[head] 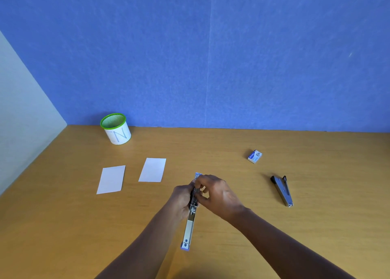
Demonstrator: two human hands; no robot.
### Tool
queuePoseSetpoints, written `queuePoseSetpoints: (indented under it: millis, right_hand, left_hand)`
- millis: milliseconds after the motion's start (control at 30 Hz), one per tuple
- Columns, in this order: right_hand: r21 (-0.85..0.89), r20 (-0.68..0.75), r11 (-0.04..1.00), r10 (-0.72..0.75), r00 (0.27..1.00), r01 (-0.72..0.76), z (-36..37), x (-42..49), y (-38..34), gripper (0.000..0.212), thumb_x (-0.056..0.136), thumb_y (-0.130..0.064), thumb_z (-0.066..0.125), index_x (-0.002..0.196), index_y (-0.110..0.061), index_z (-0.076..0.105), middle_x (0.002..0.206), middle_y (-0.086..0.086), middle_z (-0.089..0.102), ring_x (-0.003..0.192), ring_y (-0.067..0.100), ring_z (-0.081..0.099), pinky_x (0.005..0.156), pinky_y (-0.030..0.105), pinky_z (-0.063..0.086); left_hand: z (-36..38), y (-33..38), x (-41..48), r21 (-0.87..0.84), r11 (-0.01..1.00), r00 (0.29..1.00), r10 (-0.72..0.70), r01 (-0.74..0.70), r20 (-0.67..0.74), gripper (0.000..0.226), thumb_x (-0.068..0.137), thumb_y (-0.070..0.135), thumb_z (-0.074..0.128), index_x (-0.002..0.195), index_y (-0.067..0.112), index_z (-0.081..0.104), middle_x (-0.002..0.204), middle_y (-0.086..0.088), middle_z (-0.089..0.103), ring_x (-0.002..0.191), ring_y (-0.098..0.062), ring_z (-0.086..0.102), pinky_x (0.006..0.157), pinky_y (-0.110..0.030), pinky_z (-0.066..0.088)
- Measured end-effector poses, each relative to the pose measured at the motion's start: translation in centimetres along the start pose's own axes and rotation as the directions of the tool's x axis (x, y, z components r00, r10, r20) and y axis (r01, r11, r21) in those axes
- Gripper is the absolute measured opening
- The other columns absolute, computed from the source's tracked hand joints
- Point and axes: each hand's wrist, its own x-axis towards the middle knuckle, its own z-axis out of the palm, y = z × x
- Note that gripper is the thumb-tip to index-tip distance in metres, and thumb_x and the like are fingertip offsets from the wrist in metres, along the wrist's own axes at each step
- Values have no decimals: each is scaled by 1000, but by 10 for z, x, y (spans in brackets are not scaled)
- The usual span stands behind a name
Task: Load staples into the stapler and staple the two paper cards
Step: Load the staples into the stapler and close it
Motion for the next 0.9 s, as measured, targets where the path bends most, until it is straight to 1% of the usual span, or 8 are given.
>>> queuePoseSetpoints:
  millis: [67,167,333,433,533,700,800,900]
  right_hand:
    - [12,7,1000,0,1000,0,1,0,2,11,83,-7,60,93,-3,61,93,8,65,76,6,48,64,1,31]
    - [14,15,1000,2,1000,-3,2,-1,5,13,83,-8,61,95,-4,62,95,7,65,78,4,46,63,0,30]
    - [0,6,1000,-17,1000,17,5,1,10,8,82,-7,63,88,-3,65,94,8,67,89,13,54,69,2,26]
    - [-20,1,999,-33,999,33,7,-1,15,10,83,-12,64,88,-4,69,95,7,68,96,18,56,77,10,30]
    - [-37,-4,998,-44,999,44,7,-3,19,13,84,-14,64,92,-5,71,99,6,67,101,16,55,80,10,33]
    - [-72,-51,982,-176,983,172,7,-11,21,16,83,-27,60,82,-17,73,86,-5,67,86,5,52,71,17,45]
    - [-103,-27,961,-261,965,257,1,-17,20,19,88,-30,57,83,-19,72,90,-6,65,85,10,57,69,21,50]
    - [-147,3,939,-314,949,311,-1,-18,23,25,91,-33,51,88,-20,72,98,-2,64,91,12,57,72,21,51]
  left_hand:
    - [0,-1,0,-4,1000,1000,-6,6,4,31,96,17,49,72,0,61,63,-10,51,50,-17,44,42,-24,37]
    - [0,-1,-1,-13,1000,1000,-2,2,3,31,96,16,49,72,-1,61,58,-9,52,42,-15,44,39,-23,37]
    - [0,-1,-1,-13,1000,1000,17,-17,0,33,97,15,47,74,-2,61,56,-10,51,34,-15,43,39,-23,36]
    - [0,-1,1,-13,1000,1000,17,-17,0,34,97,19,48,72,-1,60,49,-8,50,31,-15,43,37,-23,36]
    - [2,-2,0,-10,1000,1000,20,-20,9,35,97,22,49,70,1,59,44,-5,50,30,-15,43,36,-20,36]
    - [4,-3,0,-11,1000,1000,22,-22,7,36,96,23,52,66,4,60,46,-3,47,33,-13,42,40,-23,35]
    - [3,-2,0,-8,1000,1000,18,-18,5,36,95,24,51,67,5,61,39,1,51,32,-11,45,39,-21,35]
    - [4,-1,-3,4,1000,1000,12,-12,19,37,96,26,51,67,5,62,39,2,53,31,-10,44,39,-20,34]
